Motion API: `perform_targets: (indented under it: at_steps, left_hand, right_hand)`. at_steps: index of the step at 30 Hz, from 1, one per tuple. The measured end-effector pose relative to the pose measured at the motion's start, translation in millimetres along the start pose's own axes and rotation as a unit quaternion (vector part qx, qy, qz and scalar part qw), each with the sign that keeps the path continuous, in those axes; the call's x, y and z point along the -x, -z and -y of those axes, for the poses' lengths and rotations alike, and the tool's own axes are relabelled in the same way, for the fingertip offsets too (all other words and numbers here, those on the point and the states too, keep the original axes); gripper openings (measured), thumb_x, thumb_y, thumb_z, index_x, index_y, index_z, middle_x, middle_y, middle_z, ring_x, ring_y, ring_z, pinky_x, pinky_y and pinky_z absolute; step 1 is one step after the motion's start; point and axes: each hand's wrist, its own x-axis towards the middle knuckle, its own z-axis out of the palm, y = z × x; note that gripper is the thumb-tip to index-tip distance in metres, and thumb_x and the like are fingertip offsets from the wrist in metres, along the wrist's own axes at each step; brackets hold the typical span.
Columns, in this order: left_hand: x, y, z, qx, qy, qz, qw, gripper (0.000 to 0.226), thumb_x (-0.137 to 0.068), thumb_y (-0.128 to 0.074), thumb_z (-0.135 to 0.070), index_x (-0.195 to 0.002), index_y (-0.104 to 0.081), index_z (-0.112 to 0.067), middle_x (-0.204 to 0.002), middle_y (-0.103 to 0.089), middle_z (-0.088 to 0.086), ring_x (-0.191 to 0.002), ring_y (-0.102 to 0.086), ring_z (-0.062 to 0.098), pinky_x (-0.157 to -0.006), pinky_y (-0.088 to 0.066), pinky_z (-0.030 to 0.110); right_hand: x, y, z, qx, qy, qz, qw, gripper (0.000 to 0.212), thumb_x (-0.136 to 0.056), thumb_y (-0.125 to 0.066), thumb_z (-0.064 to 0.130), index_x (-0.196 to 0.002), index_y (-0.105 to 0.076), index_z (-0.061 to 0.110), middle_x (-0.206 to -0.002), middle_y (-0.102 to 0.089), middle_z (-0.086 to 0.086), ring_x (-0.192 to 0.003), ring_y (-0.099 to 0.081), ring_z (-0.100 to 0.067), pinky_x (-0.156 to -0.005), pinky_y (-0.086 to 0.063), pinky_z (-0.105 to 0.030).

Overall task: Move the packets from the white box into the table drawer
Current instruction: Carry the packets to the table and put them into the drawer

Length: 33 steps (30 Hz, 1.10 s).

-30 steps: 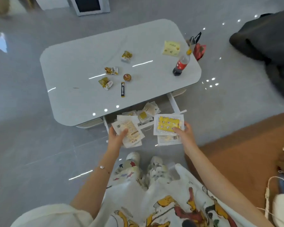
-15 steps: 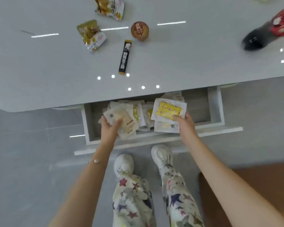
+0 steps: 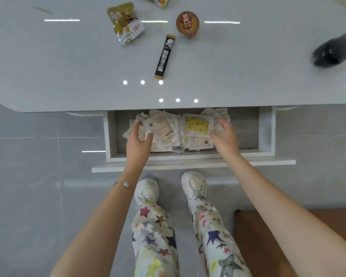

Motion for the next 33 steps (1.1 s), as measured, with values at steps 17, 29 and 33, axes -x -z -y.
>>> perform_targets:
  at_steps: [17, 29, 33]
  left_hand:
    - [282.9, 316.7, -228.1, -0.339, -0.179, -0.146, 0.912, 0.062, -0.094, -0.043, -0.05, -0.149, -0.022, -0.032, -0.156, -0.027, 0.002, -0.143, -0.02, 0.028, -0.113, -0.022, 0.051]
    - [443.1, 520.0, -38.3, -0.256, 0.017, -0.362, 0.896, 0.067, -0.089, -0.04, -0.057, -0.149, -0.029, -0.03, -0.156, -0.027, 0.008, -0.144, -0.016, 0.034, -0.115, -0.01, 0.05]
    - [476.0, 560.8, 17.6, -0.222, 0.062, -0.392, 0.891, 0.065, -0.093, -0.046, -0.052, -0.151, -0.022, -0.032, -0.159, -0.018, 0.005, -0.146, -0.009, 0.03, -0.118, -0.006, 0.047]
  right_hand:
    - [328.4, 127.8, 368.1, 0.404, 0.428, 0.051, 0.807, 0.056, -0.09, -0.05, 0.028, -0.145, -0.036, 0.028, -0.149, -0.037, -0.001, -0.138, -0.027, -0.029, -0.113, -0.022, -0.046]
    - [544.9, -40.8, 437.8, 0.424, 0.63, 0.136, 0.636, 0.058, -0.086, -0.056, 0.025, -0.142, -0.04, 0.027, -0.143, -0.044, -0.001, -0.134, -0.031, -0.027, -0.112, -0.023, -0.043]
    - [611.7, -110.5, 436.7, 0.443, 0.657, 0.155, 0.59, 0.058, -0.088, -0.055, 0.028, -0.143, -0.038, 0.027, -0.143, -0.043, -0.002, -0.134, -0.031, -0.027, -0.109, -0.024, -0.041]
